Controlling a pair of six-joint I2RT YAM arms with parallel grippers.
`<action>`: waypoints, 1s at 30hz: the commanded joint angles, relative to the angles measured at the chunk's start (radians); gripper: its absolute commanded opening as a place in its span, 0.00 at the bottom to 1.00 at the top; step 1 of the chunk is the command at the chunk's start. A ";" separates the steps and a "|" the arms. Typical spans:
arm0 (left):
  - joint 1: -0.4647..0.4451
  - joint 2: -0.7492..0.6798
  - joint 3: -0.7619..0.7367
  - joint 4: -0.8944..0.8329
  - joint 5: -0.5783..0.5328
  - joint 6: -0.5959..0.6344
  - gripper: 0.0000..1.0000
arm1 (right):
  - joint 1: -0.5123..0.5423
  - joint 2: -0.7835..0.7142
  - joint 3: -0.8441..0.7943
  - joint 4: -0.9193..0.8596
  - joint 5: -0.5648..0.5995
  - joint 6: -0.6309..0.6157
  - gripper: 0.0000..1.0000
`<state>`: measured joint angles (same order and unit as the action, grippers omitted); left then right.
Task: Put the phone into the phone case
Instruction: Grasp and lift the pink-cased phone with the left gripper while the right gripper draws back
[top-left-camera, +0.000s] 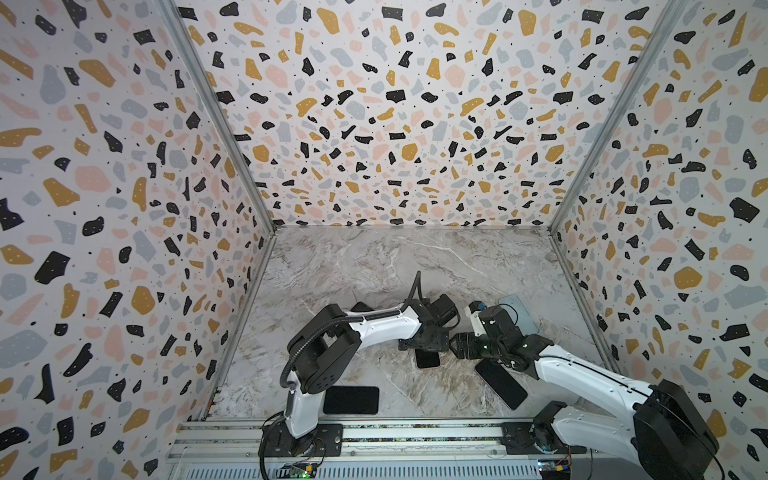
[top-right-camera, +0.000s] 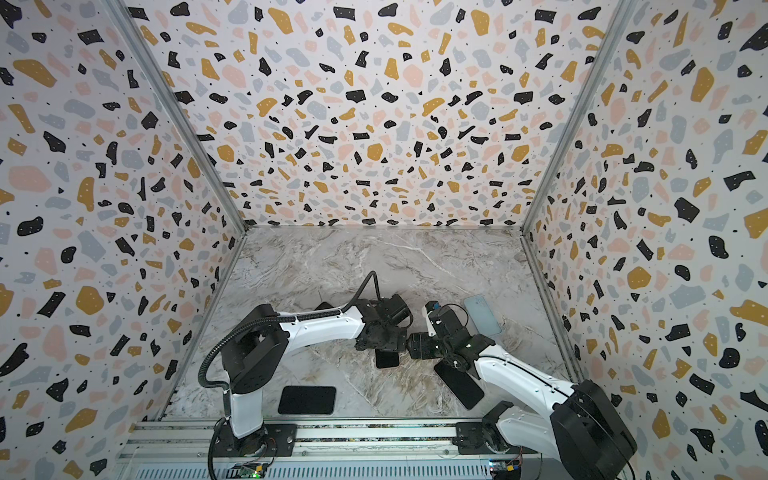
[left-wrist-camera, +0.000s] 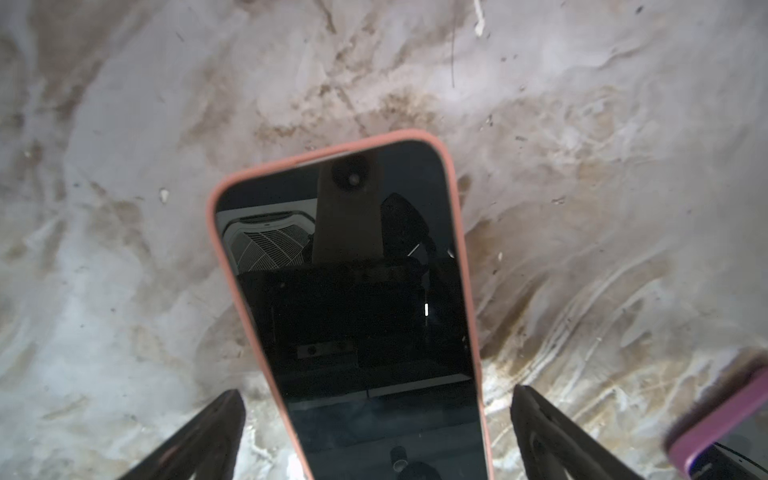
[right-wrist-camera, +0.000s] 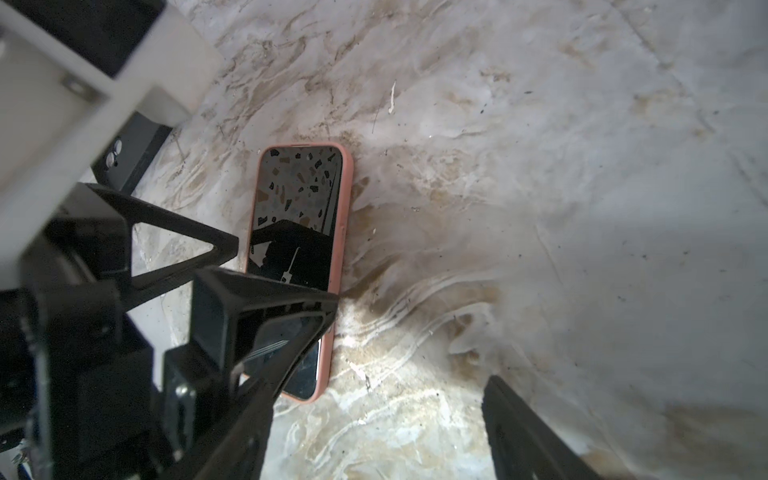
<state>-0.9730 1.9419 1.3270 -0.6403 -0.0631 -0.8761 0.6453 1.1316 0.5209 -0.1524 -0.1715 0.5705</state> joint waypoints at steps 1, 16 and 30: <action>-0.008 0.021 0.028 -0.029 -0.007 -0.002 1.00 | -0.004 -0.022 -0.004 0.030 -0.029 -0.009 0.81; -0.013 0.042 0.020 -0.020 0.013 -0.001 0.85 | -0.003 0.015 -0.008 0.069 -0.060 0.001 0.83; -0.012 0.028 0.024 -0.048 -0.015 0.005 0.74 | -0.004 0.032 -0.018 0.084 -0.075 0.009 0.84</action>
<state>-0.9771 1.9614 1.3334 -0.6518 -0.0662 -0.8761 0.6403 1.1755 0.5095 -0.0864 -0.2317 0.5751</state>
